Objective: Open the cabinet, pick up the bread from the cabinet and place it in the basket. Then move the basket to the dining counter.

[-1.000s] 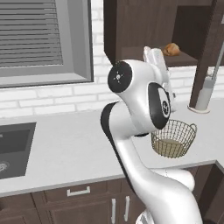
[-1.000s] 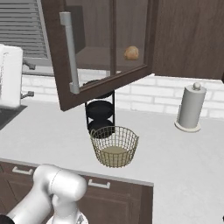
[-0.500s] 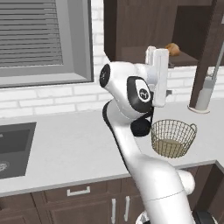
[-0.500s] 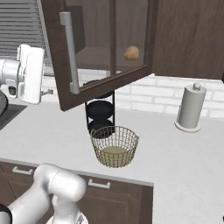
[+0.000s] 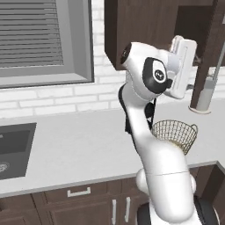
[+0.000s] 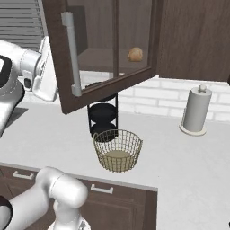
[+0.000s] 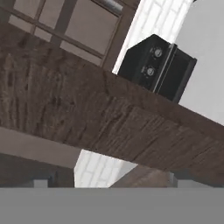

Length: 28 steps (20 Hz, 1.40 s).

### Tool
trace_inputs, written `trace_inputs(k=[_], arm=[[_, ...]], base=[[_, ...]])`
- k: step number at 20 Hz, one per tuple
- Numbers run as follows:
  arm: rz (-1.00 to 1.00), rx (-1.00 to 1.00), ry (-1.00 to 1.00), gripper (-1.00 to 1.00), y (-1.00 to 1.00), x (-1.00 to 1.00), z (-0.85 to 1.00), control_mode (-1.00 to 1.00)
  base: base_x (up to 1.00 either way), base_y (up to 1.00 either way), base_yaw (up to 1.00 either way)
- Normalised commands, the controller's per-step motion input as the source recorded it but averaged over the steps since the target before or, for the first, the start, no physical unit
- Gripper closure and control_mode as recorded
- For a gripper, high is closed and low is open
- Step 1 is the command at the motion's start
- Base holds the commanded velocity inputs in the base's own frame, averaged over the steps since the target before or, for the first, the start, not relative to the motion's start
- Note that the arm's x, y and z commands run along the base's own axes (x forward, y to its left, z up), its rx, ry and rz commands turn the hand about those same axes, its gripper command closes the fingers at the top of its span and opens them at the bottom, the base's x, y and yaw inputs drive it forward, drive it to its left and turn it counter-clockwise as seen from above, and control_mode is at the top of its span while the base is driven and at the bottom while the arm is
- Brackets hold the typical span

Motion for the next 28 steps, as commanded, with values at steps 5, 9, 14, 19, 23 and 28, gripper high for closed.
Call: trace_inputs(k=[5, 9, 14, 19, 23, 28], arm=[[-0.29, 0.11, -0.26, -1.00, -1.00, -0.10, -0.22, -1.00], [-0.30, 0.10, -0.27, -1.00, -1.00, -0.32, -0.22, -1.00], [-0.28, 0.07, -0.23, -1.00, -1.00, 0.03, -0.29, -1.00], [-0.12, 0.05, -0.22, -1.00, -0.35, 0.49, -0.18, -1.00], [-0.03, 0.02, -0.14, -1.00, 0.45, 0.46, -0.26, -1.00], [-0.01, -0.02, -0.13, -1.00, 1.00, 0.38, -0.18, -1.00]], base=[[0.00, 0.00, 0.00], [0.00, 0.00, 0.00], [0.00, 0.00, 0.00], [0.00, 0.00, 0.00], [0.00, 0.00, 0.00], [0.00, 0.00, 0.00]])
